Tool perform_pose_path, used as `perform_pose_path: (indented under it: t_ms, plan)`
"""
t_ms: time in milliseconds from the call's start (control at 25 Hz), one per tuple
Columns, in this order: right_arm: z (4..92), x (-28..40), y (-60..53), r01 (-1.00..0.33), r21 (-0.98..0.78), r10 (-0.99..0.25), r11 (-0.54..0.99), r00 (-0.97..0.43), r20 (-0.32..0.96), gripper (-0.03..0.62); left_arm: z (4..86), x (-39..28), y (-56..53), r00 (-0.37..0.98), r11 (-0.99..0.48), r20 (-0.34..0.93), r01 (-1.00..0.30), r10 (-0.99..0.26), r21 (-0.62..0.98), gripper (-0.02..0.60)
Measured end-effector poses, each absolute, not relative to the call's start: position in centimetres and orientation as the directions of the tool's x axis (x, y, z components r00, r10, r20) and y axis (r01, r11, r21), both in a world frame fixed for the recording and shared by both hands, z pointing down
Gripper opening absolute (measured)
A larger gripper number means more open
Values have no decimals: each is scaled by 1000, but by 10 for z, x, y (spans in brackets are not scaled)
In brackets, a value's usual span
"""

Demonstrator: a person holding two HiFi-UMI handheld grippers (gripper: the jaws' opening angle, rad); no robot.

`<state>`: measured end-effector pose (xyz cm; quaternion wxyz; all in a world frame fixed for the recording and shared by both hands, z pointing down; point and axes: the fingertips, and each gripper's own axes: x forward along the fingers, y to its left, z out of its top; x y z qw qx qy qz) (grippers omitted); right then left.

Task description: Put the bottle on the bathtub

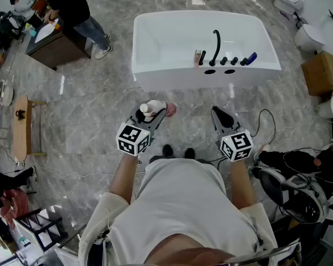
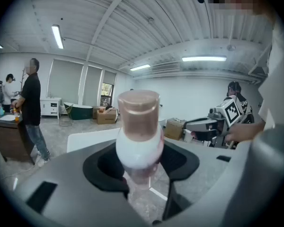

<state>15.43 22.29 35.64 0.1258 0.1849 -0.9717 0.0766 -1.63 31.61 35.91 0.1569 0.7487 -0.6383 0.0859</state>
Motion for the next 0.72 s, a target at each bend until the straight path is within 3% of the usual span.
perform_pose_path:
  t_ms: [720]
  plan:
    - [355,139,242,-425,-91,-387,901,-880,276,41,366,-35,335,188,-148,323,-979,-928,144,219]
